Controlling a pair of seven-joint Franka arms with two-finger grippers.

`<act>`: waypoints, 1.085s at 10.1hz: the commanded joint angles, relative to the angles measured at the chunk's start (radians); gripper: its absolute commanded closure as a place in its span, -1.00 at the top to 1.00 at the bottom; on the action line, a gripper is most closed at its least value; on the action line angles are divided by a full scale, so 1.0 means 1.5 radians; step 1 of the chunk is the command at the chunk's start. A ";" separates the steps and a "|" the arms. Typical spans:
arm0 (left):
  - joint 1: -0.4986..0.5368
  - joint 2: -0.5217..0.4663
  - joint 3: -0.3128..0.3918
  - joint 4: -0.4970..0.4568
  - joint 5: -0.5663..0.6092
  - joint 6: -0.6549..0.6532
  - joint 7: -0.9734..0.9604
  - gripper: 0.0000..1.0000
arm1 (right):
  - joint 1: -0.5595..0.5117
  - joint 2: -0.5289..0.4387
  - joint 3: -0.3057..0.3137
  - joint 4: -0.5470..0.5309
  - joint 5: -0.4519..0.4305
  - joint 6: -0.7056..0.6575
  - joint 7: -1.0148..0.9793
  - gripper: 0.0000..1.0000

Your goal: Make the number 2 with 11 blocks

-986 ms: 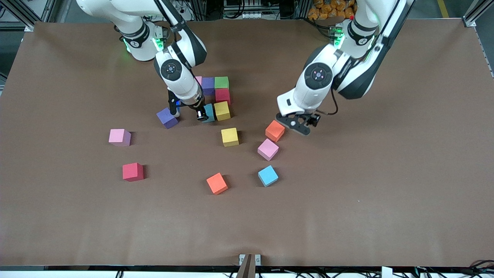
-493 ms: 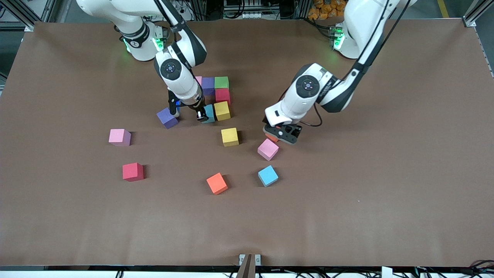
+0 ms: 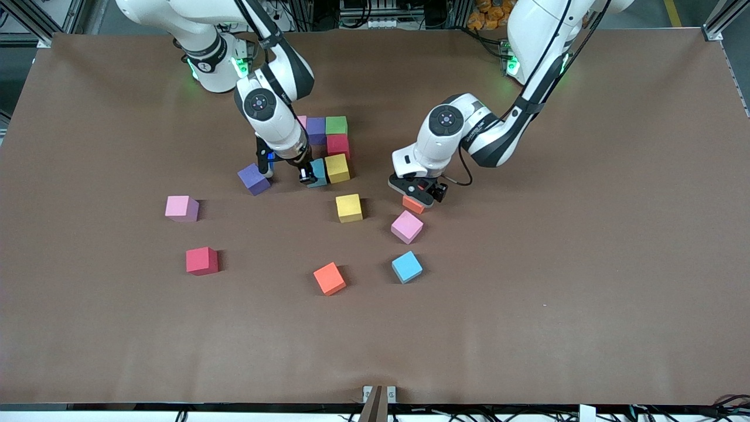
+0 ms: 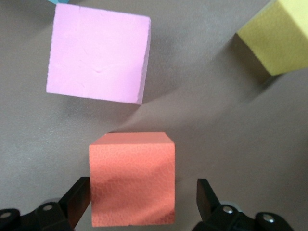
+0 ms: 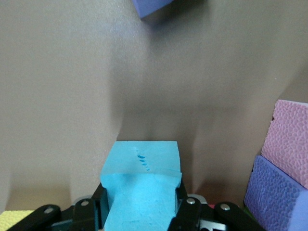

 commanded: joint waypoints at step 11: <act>-0.003 -0.008 -0.004 0.000 0.039 0.009 -0.049 -0.79 | 0.001 -0.003 0.009 -0.008 0.009 0.013 0.017 1.00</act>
